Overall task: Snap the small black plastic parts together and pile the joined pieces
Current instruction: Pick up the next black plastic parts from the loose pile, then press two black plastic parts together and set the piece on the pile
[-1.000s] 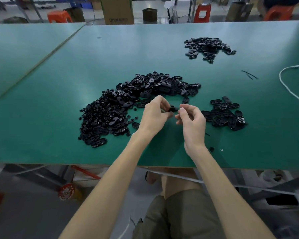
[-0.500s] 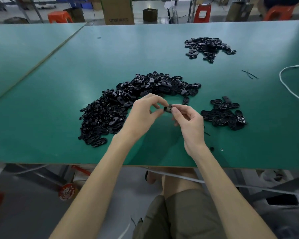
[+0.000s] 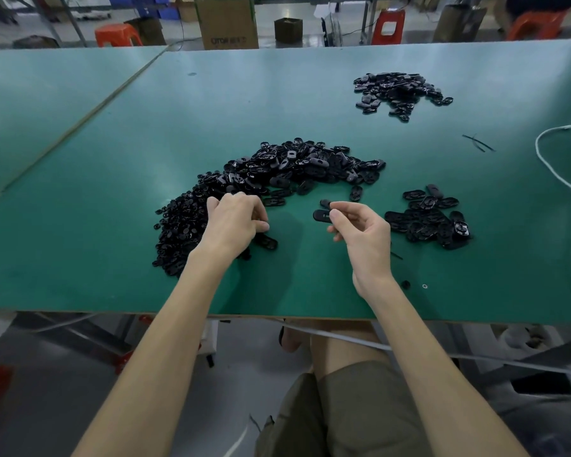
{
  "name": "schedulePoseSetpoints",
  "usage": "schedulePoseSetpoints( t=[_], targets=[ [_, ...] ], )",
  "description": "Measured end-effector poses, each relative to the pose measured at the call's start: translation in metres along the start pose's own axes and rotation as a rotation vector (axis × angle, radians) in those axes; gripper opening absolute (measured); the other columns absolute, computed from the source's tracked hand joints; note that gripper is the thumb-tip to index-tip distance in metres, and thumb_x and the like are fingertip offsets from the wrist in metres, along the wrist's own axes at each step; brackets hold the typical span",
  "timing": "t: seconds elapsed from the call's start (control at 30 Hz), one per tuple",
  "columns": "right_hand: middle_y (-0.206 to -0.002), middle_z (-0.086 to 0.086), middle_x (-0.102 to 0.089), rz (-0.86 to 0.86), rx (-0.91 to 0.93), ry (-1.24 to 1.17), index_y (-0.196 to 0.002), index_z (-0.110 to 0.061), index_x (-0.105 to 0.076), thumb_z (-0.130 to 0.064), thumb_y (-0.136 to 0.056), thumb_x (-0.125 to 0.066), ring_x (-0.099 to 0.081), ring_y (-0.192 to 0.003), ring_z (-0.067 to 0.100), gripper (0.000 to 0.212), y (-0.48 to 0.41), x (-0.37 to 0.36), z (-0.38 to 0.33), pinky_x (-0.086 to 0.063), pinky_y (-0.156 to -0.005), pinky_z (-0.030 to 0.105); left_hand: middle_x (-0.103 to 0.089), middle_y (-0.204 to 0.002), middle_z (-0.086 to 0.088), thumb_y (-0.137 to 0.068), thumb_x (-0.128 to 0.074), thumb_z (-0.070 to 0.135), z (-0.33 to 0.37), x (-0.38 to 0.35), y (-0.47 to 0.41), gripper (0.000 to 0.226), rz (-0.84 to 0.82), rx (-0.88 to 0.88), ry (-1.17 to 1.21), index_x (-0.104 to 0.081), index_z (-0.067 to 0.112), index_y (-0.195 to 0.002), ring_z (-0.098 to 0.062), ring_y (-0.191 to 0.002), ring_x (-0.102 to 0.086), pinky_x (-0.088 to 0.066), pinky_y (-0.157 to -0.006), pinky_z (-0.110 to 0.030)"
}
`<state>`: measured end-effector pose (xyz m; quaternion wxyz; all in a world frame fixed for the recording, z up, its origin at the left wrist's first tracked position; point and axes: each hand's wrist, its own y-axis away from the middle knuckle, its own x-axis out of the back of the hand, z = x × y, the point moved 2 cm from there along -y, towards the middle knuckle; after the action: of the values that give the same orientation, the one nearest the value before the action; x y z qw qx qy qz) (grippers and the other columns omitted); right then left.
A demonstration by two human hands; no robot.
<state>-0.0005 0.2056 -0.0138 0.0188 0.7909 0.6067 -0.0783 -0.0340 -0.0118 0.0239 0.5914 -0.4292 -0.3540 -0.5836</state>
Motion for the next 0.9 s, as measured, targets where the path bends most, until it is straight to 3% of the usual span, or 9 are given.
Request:
schedulePoseSetpoints(
  t=[0.13,0.2,0.27,0.4,0.53,0.73,0.9],
  targets=[
    [-0.082,-0.004,-0.077,0.009,-0.001,-0.001,-0.100,-0.014,-0.076,-0.003,-0.096,-0.071,-0.068,-0.070,0.010,0.012,0.000,0.000,0.001,-0.054,-0.064,0.022,-0.061,-0.083,0.010,-0.095,-0.073,0.017,0.007,-0.005,0.000,0.012,0.064,-0.027,0.089,-0.062,0.020,-0.091,-0.006,-0.086,-0.049,-0.024,-0.091,-0.035],
    [-0.084,-0.003,-0.077,0.017,0.006,-0.003,-0.100,-0.014,-0.075,-0.003,-0.096,-0.069,-0.069,-0.070,0.010,0.013,0.001,0.000,0.000,-0.054,-0.064,0.022,-0.062,-0.081,0.012,-0.095,-0.073,0.016,0.021,-0.009,0.001,0.012,0.066,-0.062,0.272,-0.062,0.018,-0.092,-0.005,-0.080,-0.054,-0.037,-0.089,-0.031],
    [-0.089,0.001,-0.077,0.030,0.010,-0.007,-0.101,-0.013,-0.075,-0.002,-0.097,-0.067,-0.070,-0.072,0.011,0.014,0.001,-0.001,0.000,-0.054,-0.063,0.022,-0.065,-0.080,0.008,-0.094,-0.074,0.014,0.038,-0.014,0.002,0.015,0.062,-0.080,0.499,-0.060,0.018,-0.090,-0.008,-0.072,-0.059,-0.046,-0.076,-0.022],
    [-0.094,0.002,-0.077,0.059,0.019,0.005,-0.103,-0.014,-0.075,-0.002,-0.097,-0.065,-0.072,-0.076,0.010,0.016,0.002,0.000,-0.001,-0.054,-0.065,0.020,-0.072,-0.080,-0.002,-0.098,-0.070,0.014,0.064,-0.031,0.000,0.017,0.123,-0.043,0.907,-0.056,0.016,-0.089,-0.012,-0.060,-0.066,-0.050,-0.067,-0.020],
    [-0.094,0.002,-0.078,0.084,0.020,0.004,-0.105,-0.013,-0.074,-0.003,-0.097,-0.066,-0.074,-0.079,0.013,0.015,0.001,0.001,0.000,-0.054,-0.066,0.021,-0.076,-0.086,-0.003,-0.098,-0.069,0.014,0.075,-0.049,0.002,0.013,0.087,0.024,1.282,-0.057,0.012,-0.094,-0.016,-0.069,-0.069,-0.046,-0.062,-0.019],
    [-0.093,0.002,-0.077,0.118,0.035,-0.006,-0.104,-0.013,-0.073,-0.004,-0.097,-0.066,-0.074,-0.082,0.012,0.013,0.000,0.001,0.000,-0.055,-0.066,0.021,-0.076,-0.097,-0.007,-0.096,-0.070,0.007,0.073,-0.062,0.006,0.008,0.044,0.067,1.470,-0.065,0.010,-0.102,-0.018,-0.080,-0.071,-0.044,-0.064,-0.025],
    [-0.101,0.005,-0.075,0.132,0.026,-0.025,-0.108,-0.010,-0.069,-0.002,-0.098,-0.065,-0.075,-0.083,0.011,0.014,0.001,0.000,0.000,-0.055,-0.066,0.021,-0.073,-0.092,-0.002,-0.093,-0.073,0.004,0.071,-0.061,0.006,0.012,0.036,0.050,1.488,-0.070,0.013,-0.100,-0.017,-0.080,-0.068,-0.041,-0.068,-0.028]
  ],
)
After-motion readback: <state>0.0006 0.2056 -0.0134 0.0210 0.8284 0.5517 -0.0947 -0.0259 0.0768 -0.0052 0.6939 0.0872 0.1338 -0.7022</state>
